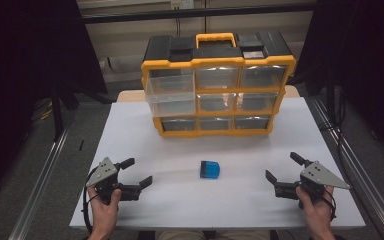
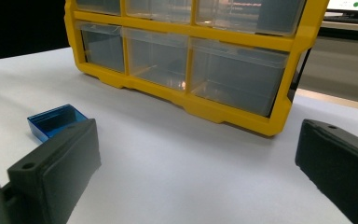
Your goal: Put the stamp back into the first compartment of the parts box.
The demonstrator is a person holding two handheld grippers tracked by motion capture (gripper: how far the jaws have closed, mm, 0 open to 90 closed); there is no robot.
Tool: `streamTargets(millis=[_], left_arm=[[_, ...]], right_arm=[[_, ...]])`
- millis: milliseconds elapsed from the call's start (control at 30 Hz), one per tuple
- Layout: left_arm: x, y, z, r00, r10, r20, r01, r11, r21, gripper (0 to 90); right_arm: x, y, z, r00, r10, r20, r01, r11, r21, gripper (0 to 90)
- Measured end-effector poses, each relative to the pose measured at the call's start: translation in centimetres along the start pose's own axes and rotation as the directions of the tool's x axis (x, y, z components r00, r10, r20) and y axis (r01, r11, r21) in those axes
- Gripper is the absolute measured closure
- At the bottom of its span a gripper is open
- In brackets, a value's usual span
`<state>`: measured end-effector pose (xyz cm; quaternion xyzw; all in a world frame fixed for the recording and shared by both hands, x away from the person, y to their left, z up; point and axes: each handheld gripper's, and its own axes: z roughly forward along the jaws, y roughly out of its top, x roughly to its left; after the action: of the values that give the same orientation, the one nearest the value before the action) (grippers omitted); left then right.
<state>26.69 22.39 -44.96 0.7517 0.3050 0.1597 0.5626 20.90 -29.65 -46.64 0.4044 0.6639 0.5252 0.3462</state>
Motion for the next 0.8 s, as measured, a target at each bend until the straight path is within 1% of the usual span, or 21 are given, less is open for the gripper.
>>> streamTargets(millis=[67, 133, 167, 200, 233, 267, 300, 333, 400, 467, 533, 567, 600, 633, 700, 800], left_arm=[[-0.3, 0.2, 0.2, 0.9987, 0.012, 0.049, -0.012, 0.9999, 0.004, 4.3], [-0.5, 0.4, 0.4, 0.997, 0.042, 0.066, -0.043, 0.999, 0.011, 4.2], [-0.6, 0.5, 0.6, 0.9961, 0.046, 0.076, -0.047, 0.9988, 0.014, 4.2], [-0.9, 0.5, 0.9, 0.9966, 0.028, 0.078, -0.028, 0.9996, 0.004, 4.2], [-0.8, 0.6, 1.0, 0.9948, 0.055, 0.086, -0.057, 0.9981, 0.022, 4.2], [-1.1, 0.7, 1.3, 0.9945, 0.048, 0.092, -0.05, 0.9986, 0.015, 4.1], [-1.2, 0.8, 1.5, 0.9941, 0.056, 0.092, -0.058, 0.9982, 0.014, 4.1], [-1.4, 0.9, 1.6, 0.993, 0.073, 0.092, -0.076, 0.9968, 0.026, 4.1], [-1.8, 1.2, 2.0, 0.9934, 0.082, 0.081, -0.084, 0.9963, 0.019, 3.9], [-2.0, 1.3, 2.1, 0.9926, 0.089, 0.083, -0.091, 0.9956, 0.02, 3.2], [-2.5, 1.5, 2.8, 0.9884, 0.091, 0.122, -0.094, 0.9955, 0.016, 3.3], [-2.5, 1.6, 3.0, 0.9869, 0.109, 0.119, -0.113, 0.9932, 0.028, 3.0], [-2.7, 1.6, 3.2, 0.9872, 0.087, 0.134, -0.092, 0.9954, 0.027, 3.1], [-2.7, 1.6, 3.4, 0.986, 0.101, 0.133, -0.105, 0.9942, 0.025, 3.0], [-2.8, 1.7, 3.6, 0.9859, 0.103, 0.132, -0.107, 0.9938, 0.028, 3.0], [-2.7, 2.0, 4.5, 0.9843, 0.074, 0.16, -0.078, 0.9969, 0.014, 3.0]], right_arm=[[0.1, 0.0, 0.1, 1.0, 0.003, -0.006, -0.003, 1.0, -0.003, 0.0], [0.2, 0.0, 0.1, 0.9999, 0.003, -0.014, -0.003, 1.0, 0.0, 0.0], [0.2, 0.0, 0.0, 0.9998, 0.008, -0.017, -0.008, 1.0, 0.0, 0.0], [0.2, 0.1, 0.0, 0.9998, 0.009, -0.019, -0.009, 1.0, -0.005, 0.0], [0.2, 0.1, 0.0, 0.9999, 0.007, -0.014, -0.007, 1.0, -0.009, 0.0], [0.2, 0.1, 0.0, 0.9998, 0.006, -0.019, -0.006, 1.0, -0.004, 0.0], [0.2, 0.1, 0.1, 0.9998, 0.005, -0.017, -0.005, 1.0, -0.003, 0.0], [0.1, 0.0, 0.2, 0.9999, 0.006, -0.015, -0.006, 1.0, -0.003, 0.0], [0.1, 0.0, 0.3, 0.9999, 0.006, -0.016, -0.006, 1.0, -0.005, 0.0], [0.2, 0.0, 0.3, 0.9999, 0.004, -0.015, -0.004, 1.0, -0.004, 0.0], [0.2, 0.0, 0.3, 0.9998, 0.004, -0.018, -0.004, 1.0, -0.005, 0.0], [0.2, 0.0, 0.3, 0.9998, 0.004, -0.022, -0.004, 1.0, -0.006, 0.0], [0.2, 0.1, 0.3, 0.9998, 0.006, -0.021, -0.006, 1.0, -0.007, 0.0], [0.2, 0.1, 0.3, 0.9998, 0.008, -0.018, -0.008, 1.0, -0.008, 0.0], [0.2, 0.1, 0.3, 0.9998, 0.008, -0.019, -0.008, 1.0, -0.009, 0.0], [0.1, 0.1, 0.3, 0.9998, 0.008, -0.018, -0.008, 1.0, -0.011, 0.0]])
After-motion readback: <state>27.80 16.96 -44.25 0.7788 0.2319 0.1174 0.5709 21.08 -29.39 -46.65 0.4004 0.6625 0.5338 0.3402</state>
